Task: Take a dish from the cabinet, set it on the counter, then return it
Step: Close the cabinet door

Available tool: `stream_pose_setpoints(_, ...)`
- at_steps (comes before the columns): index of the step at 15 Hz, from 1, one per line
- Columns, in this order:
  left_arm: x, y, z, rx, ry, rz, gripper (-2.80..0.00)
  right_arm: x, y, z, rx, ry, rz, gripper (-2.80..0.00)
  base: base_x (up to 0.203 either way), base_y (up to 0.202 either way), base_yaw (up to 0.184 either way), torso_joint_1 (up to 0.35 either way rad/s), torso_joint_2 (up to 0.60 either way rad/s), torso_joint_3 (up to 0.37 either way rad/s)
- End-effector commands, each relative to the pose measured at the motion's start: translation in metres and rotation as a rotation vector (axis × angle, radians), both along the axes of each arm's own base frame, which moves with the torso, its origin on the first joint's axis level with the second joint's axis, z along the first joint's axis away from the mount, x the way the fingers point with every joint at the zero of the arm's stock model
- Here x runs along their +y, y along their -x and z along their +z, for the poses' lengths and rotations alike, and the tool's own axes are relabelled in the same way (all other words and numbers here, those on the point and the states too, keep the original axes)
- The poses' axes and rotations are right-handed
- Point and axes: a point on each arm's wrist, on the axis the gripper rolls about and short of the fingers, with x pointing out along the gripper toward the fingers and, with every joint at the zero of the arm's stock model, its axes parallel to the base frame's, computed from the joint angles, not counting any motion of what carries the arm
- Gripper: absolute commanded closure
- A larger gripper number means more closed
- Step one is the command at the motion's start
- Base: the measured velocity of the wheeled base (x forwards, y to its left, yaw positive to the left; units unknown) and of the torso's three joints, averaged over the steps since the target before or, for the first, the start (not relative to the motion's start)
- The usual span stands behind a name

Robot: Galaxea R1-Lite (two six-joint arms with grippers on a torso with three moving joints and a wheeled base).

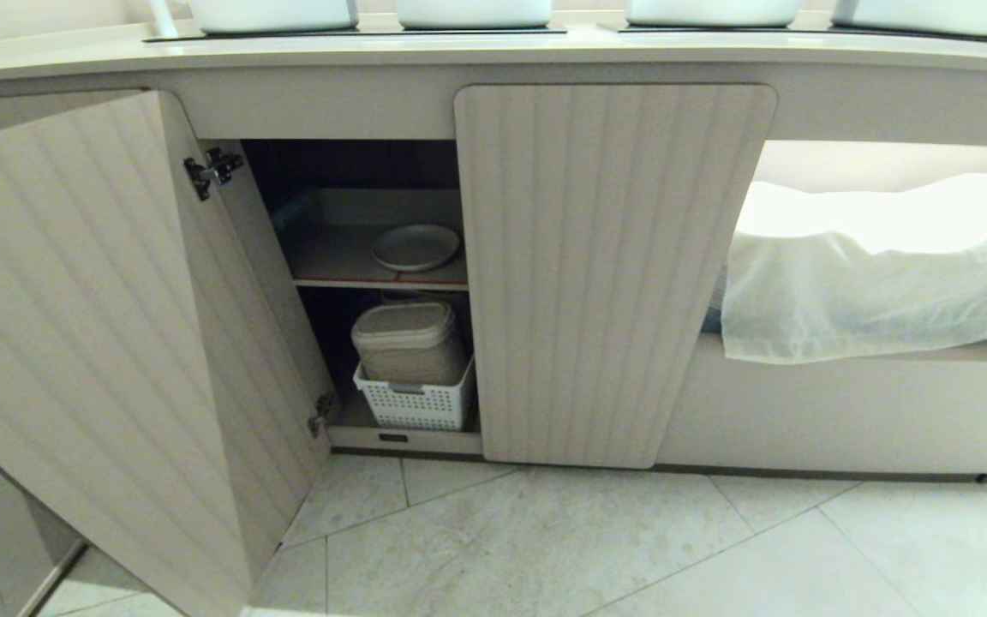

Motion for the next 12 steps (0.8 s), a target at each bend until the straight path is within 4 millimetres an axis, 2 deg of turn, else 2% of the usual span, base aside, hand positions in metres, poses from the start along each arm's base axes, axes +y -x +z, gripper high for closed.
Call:
stream_pose_setpoints(1, 0.0000, -0.0001, 0.0000, 0.001, 0.000, 0.000, 0.00, 0.0000, 0.0000, 0.0000, -0.001, 0.000, 0.000, 0.00, 0.000, 0.000, 0.000, 0.000, 0.00, 0.000)
stream_pose_setpoints(12, 0.0000, -0.0001, 0.0002, 0.000, 0.000, 0.000, 0.00, 0.0000, 0.0000, 0.0000, -0.001, 0.000, 0.000, 0.00, 0.000, 0.000, 0.000, 0.000, 0.00, 0.000)
